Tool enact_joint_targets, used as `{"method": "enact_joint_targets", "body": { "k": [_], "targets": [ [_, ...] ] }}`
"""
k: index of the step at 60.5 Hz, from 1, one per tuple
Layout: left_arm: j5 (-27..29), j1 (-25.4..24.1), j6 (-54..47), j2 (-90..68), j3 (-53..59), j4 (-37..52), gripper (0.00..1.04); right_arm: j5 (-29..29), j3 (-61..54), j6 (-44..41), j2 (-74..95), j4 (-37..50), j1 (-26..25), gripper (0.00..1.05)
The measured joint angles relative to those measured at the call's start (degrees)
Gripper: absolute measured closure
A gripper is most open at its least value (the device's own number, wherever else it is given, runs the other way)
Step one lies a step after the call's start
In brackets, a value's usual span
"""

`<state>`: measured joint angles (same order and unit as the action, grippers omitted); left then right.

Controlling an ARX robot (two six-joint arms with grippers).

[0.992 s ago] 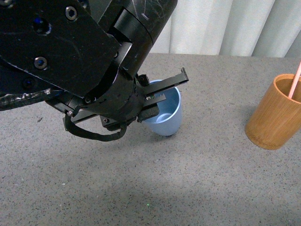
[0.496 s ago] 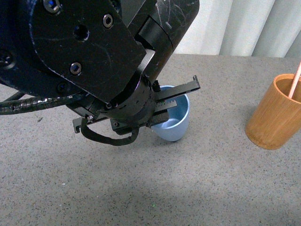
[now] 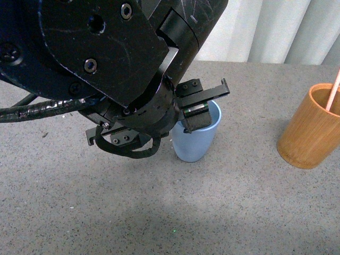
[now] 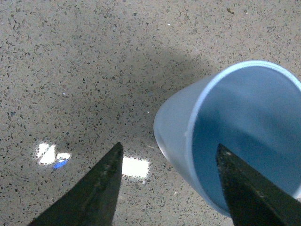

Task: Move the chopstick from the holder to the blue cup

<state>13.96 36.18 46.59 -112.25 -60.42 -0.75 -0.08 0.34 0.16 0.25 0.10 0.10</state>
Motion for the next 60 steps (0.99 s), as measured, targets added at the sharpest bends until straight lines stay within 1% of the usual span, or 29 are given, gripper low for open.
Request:
{"method": "enact_joint_targets", "body": {
  "k": [10,12,16,19,29,35,36,38,39,40,41,42,43,44,45,46,47,48,50,51,52,53,54,55,56,60],
  "targets": [
    [0.0,0.0,0.0,1.0,-0.4,-0.4,0.2,0.0,0.0,0.0,0.0,0.0,0.0,0.09],
    [0.0,-0.1,0.0,1.4,-0.5,-0.9,0.13,0.0,0.0,0.0,0.0,0.0,0.0,0.09],
    [-0.4,-0.5,0.0,2.2,-0.5,-1.4,0.05,0.0,0.0,0.0,0.0,0.0,0.0,0.09],
    [-0.7,-1.2,0.1,3.1,0.0,-1.4,0.07,0.0,0.0,0.0,0.0,0.0,0.0,0.09],
    [-0.9,-3.2,-0.4,5.7,3.8,-0.7,0.07,0.0,0.0,0.0,0.0,0.0,0.0,0.09],
    [-2.1,-5.5,-2.3,7.8,9.0,2.2,0.07,0.0,0.0,0.0,0.0,0.0,0.0,0.09],
    [-0.2,-5.5,-4.0,7.7,10.9,6.4,0.09,0.0,0.0,0.0,0.0,0.0,0.0,0.09],
    [5.9,-6.4,-10.1,7.2,16.1,19.5,0.16,0.0,0.0,0.0,0.0,0.0,0.0,0.09],
    [7.3,-6.6,-11.8,7.0,17.6,22.7,0.18,0.0,0.0,0.0,0.0,0.0,0.0,0.09],
    [9.2,-7.1,-16.4,6.9,20.6,29.1,0.22,0.0,0.0,0.0,0.0,0.0,0.0,0.09],
    [9.6,-7.6,-18.4,6.9,22.3,32.5,0.23,-0.1,0.0,0.0,0.0,0.0,0.0,0.09],
    [9.5,-8.2,-18.4,6.9,24.2,36.1,0.24,-0.1,0.0,0.0,0.0,0.0,0.0,0.09],
    [9.2,-9.1,-23.7,6.9,27.3,42.4,0.28,-0.1,0.0,0.0,0.0,0.0,0.0,0.09],
    [9.2,-9.6,-23.7,6.9,28.8,45.4,0.3,0.0,0.0,0.0,0.0,0.0,0.0,0.09],
    [8.8,-10.5,-26.5,6.9,31.1,50.2,0.34,0.1,0.0,0.0,0.0,0.0,0.0,0.09],
    [8.6,-11.0,-28.7,7.0,31.9,51.9,0.35,0.3,0.0,0.0,0.0,0.0,0.0,0.09],
    [7.7,-12.4,-31.5,7.8,34.1,56.4,0.39,0.2,0.0,0.0,0.0,0.0,0.0,0.09],
    [5.0,-14.9,-34.4,9.8,37.0,62.3,0.45,0.2,0.0,0.0,0.0,0.0,0.0,0.09],
    [0.2,-18.8,-38.5,13.6,41.3,70.1,0.52,0.1,0.0,0.0,0.0,0.0,0.0,0.09],
    [-2.5,-22.0,-40.1,17.0,44.0,74.1,0.58,0.2,0.0,0.0,0.0,0.0,0.0,0.09],
    [-4.0,-23.1,-40.9,18.2,44.8,74.8,0.6,0.2,0.0,0.0,0.0,0.0,0.0,0.09],
    [-7.4,-26.8,-42.1,22.3,47.1,75.1,0.65,0.2,0.0,0.0,0.0,0.0,0.0,0.09],
    [-9.5,-29.2,-42.8,24.9,48.4,74.6,0.69,0.2,0.0,0.0,0.0,0.0,0.0,0.09],
    [-11.1,-31.3,-43.2,27.5,49.7,73.4,0.72,0.2,0.0,0.0,0.0,0.0,0.0,0.09],
    [-11.9,-33.8,-43.8,31.8,51.5,70.4,0.78,0.2,0.0,0.0,0.0,0.0,0.0,0.09],
    [-12.5,-35.9,-44.5,40.9,54.6,61.9,0.88,0.1,0.0,0.0,0.0,0.0,0.0,0.09]
  ]
}}
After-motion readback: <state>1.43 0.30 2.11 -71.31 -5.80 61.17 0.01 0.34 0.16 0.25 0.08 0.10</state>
